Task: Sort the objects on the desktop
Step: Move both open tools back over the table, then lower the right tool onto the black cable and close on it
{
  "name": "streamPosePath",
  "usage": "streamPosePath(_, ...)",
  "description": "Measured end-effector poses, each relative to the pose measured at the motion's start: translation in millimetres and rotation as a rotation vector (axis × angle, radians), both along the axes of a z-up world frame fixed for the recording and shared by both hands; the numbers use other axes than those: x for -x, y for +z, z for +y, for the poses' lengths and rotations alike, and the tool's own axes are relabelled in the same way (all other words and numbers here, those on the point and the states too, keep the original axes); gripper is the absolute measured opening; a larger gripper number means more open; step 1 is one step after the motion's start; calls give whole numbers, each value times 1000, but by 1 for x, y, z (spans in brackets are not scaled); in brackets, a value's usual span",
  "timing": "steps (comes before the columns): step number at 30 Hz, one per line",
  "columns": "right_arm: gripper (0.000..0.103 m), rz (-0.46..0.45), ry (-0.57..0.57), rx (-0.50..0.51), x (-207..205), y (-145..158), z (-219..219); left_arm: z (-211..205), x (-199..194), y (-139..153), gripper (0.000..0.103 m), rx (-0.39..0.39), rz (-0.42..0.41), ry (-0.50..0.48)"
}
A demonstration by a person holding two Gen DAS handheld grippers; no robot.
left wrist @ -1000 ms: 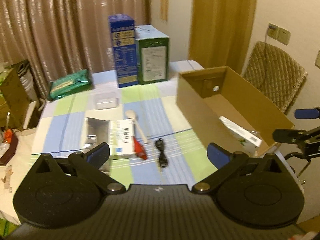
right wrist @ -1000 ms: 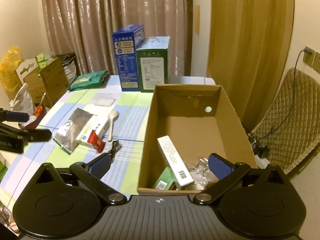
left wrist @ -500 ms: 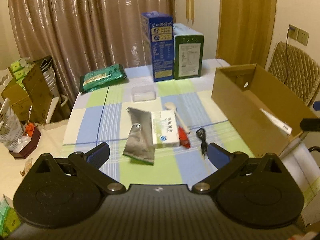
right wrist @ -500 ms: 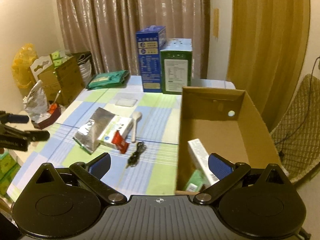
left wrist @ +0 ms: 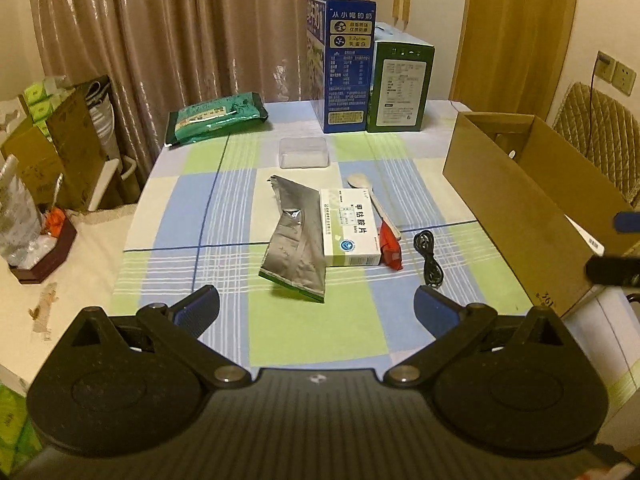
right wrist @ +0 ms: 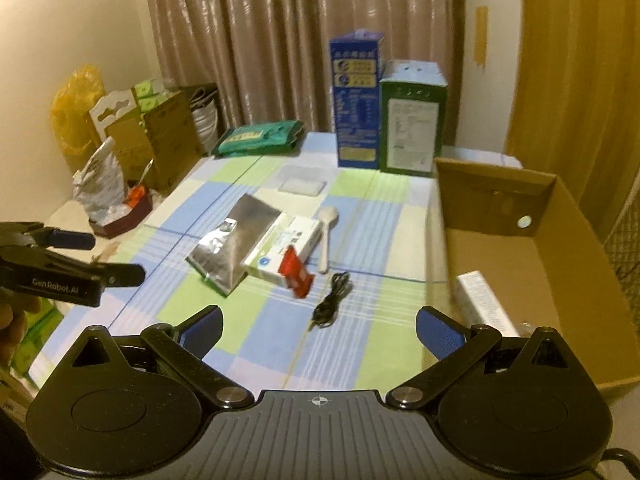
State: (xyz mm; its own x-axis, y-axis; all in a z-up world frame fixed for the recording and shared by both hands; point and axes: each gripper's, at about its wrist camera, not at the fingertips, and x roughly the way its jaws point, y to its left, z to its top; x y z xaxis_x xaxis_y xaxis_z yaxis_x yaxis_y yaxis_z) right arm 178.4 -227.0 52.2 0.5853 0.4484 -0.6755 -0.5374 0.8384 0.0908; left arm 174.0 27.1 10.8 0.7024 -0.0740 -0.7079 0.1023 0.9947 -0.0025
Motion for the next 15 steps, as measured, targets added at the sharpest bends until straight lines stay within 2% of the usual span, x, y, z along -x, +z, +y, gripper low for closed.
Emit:
streamPosePath(8,99,34,32,44,-13,-28,24,5,-19,-26,101,22,7,-6)
streamPosePath(15,82,85,50,71,-32,-55,46,14,-39,-46,101,38,19,11)
